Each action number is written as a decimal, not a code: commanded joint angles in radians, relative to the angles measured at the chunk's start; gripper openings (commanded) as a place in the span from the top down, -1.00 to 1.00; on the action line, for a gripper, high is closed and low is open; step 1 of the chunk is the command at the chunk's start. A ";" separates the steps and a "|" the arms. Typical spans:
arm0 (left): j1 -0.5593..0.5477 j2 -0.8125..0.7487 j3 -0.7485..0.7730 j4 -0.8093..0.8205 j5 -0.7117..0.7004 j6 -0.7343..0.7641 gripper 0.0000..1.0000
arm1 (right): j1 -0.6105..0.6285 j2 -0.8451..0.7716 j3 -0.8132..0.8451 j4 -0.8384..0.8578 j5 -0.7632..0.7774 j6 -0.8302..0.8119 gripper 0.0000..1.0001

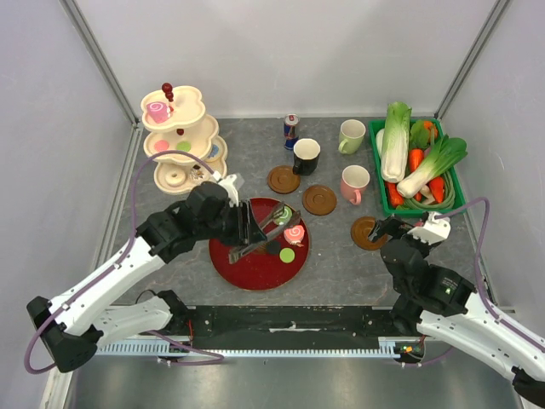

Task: Serve the afternoon tea

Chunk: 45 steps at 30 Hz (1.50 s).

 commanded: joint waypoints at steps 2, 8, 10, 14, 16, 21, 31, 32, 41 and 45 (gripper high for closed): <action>-0.097 -0.075 -0.062 -0.052 -0.090 -0.077 -0.01 | 0.000 0.015 0.000 0.006 0.040 0.020 -0.96; -0.111 -0.116 -0.117 -0.169 -0.149 -0.091 0.01 | 0.000 0.015 -0.001 0.007 0.040 0.020 -0.96; -0.108 -0.122 -0.140 -0.199 -0.146 -0.088 0.01 | 0.000 0.013 -0.001 0.006 0.040 0.021 -0.96; -0.114 -0.144 -0.207 -0.197 -0.127 -0.105 0.03 | 0.000 0.015 -0.006 0.009 0.042 0.020 -0.96; -0.115 -0.157 -0.226 -0.166 -0.113 -0.113 0.03 | 0.000 0.015 -0.007 0.009 0.043 0.021 -0.96; -0.118 -0.156 -0.237 -0.141 -0.109 -0.110 0.03 | 0.000 0.024 -0.006 0.009 0.045 0.020 -0.96; -0.134 -0.107 -0.218 -0.123 -0.096 -0.064 0.03 | 0.000 0.022 -0.009 0.009 0.051 0.021 -0.96; -0.135 -0.101 -0.214 -0.121 -0.095 -0.059 0.03 | 0.000 0.022 -0.009 0.009 0.051 0.023 -0.96; -0.146 -0.035 -0.189 -0.109 -0.123 -0.042 0.03 | 0.000 0.021 -0.010 0.007 0.054 0.024 -0.96; -0.152 -0.020 -0.181 -0.102 -0.115 -0.033 0.02 | 0.000 0.019 -0.009 0.006 0.056 0.026 -0.96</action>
